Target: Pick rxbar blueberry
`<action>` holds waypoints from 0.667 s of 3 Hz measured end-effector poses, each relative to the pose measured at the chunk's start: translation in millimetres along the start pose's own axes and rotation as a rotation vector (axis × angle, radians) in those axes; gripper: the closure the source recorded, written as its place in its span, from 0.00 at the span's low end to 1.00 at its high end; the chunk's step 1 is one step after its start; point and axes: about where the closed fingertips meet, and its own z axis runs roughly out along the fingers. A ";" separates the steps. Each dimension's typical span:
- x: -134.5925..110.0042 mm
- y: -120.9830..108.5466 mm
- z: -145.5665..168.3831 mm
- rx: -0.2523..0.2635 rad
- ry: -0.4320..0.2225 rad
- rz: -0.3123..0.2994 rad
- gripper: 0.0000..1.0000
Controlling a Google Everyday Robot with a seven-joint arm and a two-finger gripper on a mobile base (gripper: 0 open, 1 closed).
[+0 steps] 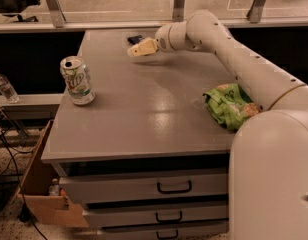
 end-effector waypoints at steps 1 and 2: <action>2.8 -8.1 16.1 0.013 -0.001 0.040 0.00; 7.4 -11.3 27.1 0.009 -0.001 0.090 0.18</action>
Offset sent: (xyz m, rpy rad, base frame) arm 0.0354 0.0043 -0.0206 0.0986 0.0892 -0.0690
